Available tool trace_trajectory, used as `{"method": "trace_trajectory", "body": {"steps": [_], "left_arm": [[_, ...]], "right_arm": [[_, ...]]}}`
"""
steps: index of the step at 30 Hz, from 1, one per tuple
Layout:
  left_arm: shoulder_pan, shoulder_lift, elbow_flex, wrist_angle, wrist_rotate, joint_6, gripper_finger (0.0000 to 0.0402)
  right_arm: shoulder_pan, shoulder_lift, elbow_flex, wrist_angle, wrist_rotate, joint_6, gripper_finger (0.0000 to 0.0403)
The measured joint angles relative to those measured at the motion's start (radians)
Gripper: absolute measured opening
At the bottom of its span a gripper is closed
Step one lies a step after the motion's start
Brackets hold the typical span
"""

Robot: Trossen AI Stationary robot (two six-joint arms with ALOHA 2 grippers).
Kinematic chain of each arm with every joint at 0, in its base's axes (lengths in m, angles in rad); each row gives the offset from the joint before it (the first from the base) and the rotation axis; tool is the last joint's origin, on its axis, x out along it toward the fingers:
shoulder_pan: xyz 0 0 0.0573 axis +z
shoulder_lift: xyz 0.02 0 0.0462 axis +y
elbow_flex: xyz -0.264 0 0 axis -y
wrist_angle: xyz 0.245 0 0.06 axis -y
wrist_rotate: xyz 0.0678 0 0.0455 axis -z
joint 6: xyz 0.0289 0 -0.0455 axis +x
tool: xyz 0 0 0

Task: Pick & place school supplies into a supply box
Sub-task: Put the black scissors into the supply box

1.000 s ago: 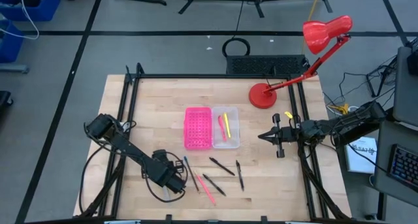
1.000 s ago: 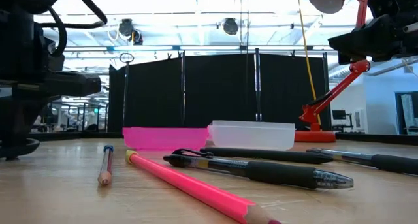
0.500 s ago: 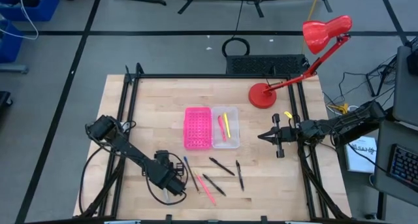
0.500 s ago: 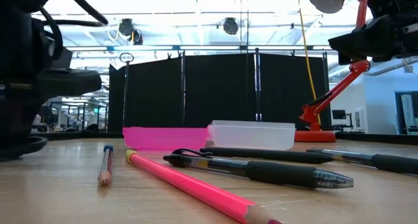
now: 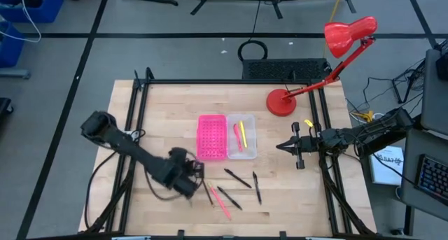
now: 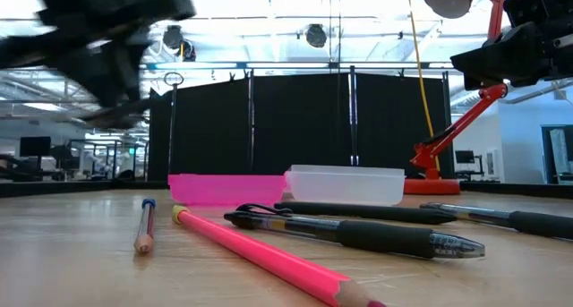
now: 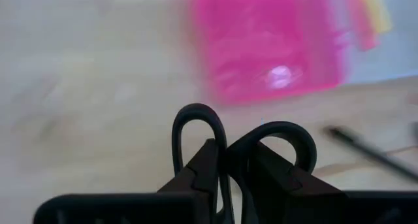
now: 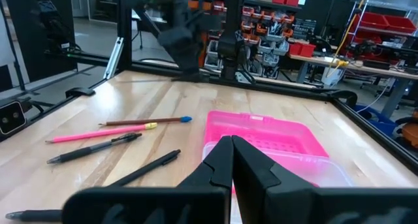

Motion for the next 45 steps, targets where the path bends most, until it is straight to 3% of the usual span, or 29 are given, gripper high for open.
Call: {"method": "trace_trajectory", "body": {"steps": [7,15,21,26,39,45], "left_arm": [[0.234,0.015,0.174,0.112,0.002,0.409,0.0062],[0.463,0.186,0.477,0.282,0.039,0.846,0.0062],[0.576,0.421,0.659,0.322,0.174,0.922,0.0062],[0.626,0.565,0.776,0.263,0.288,0.935,0.0062],[0.651,0.598,0.791,0.199,0.281,0.906,0.0062],[0.645,0.611,0.79,0.198,0.225,0.891,0.0062]], "right_arm": [[0.0,0.0,0.0,0.0,0.0,0.003,0.0],[0.0,0.004,0.0,-0.019,0.001,0.004,0.0],[0.0,0.009,0.0,-0.062,0.002,0.004,0.0],[0.0,0.009,0.0,-0.083,0.002,0.008,0.0],[0.0,0.009,0.0,-0.089,0.002,0.008,0.0],[0.0,0.009,0.0,-0.06,0.002,0.008,0.0]]}}
